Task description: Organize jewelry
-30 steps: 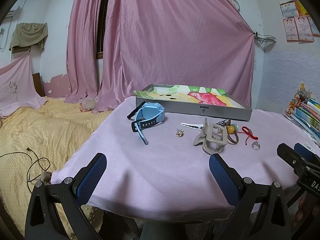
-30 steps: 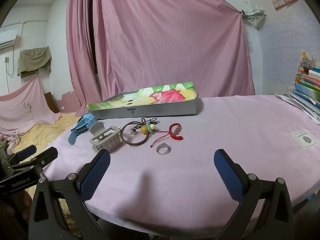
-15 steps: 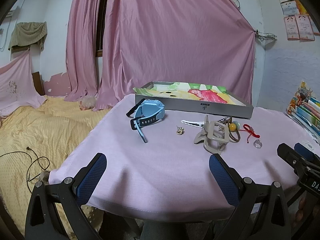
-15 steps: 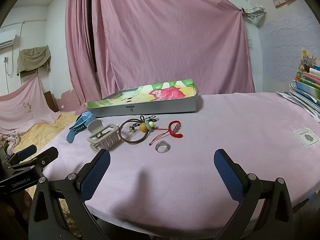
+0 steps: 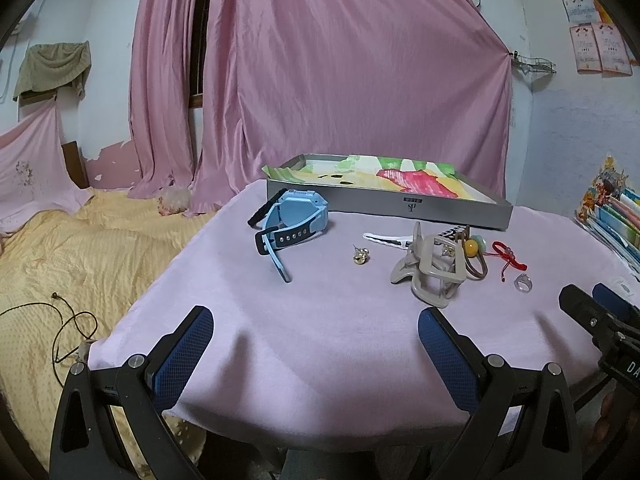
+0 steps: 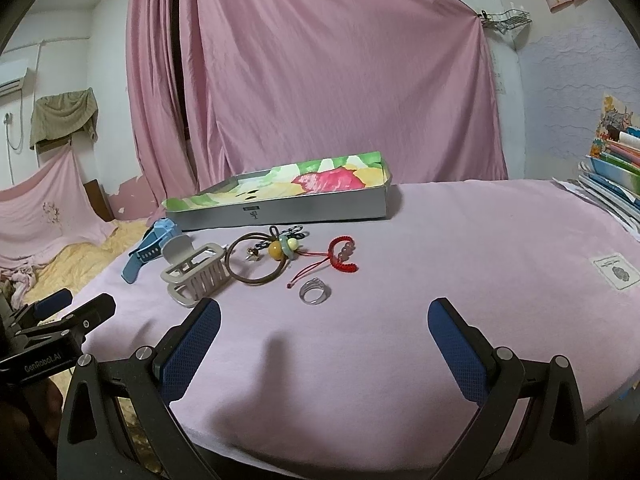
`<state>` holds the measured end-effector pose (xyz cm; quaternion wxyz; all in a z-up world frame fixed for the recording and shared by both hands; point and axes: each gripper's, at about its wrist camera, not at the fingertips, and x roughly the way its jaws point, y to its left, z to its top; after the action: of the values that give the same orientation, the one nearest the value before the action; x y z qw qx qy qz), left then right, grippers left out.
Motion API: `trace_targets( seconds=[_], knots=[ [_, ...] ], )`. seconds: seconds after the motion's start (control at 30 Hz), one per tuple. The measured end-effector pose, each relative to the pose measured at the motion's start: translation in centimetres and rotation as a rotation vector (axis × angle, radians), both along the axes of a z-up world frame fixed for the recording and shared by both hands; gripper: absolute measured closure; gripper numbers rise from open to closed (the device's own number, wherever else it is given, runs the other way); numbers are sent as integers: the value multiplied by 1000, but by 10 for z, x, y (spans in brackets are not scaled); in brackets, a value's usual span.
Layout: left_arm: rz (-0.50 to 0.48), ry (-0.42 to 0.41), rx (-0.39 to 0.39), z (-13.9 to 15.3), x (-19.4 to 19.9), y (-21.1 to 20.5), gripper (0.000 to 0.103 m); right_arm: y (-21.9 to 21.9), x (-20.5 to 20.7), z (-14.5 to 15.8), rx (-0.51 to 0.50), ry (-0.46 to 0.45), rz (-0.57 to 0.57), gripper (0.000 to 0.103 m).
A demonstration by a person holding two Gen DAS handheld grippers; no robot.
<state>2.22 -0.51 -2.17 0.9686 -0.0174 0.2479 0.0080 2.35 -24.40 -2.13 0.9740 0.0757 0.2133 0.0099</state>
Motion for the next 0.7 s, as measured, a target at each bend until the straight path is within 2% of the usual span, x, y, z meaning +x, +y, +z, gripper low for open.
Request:
trace_targets(
  seconds=[0.3, 0.7],
  knots=[
    [-128, 17, 5, 6, 27, -8, 0, -10, 9, 20, -111, -66, 9, 1],
    [-256, 114, -40, 4, 61, -31, 0, -17, 51, 11, -108, 126, 52, 4]
  ],
)
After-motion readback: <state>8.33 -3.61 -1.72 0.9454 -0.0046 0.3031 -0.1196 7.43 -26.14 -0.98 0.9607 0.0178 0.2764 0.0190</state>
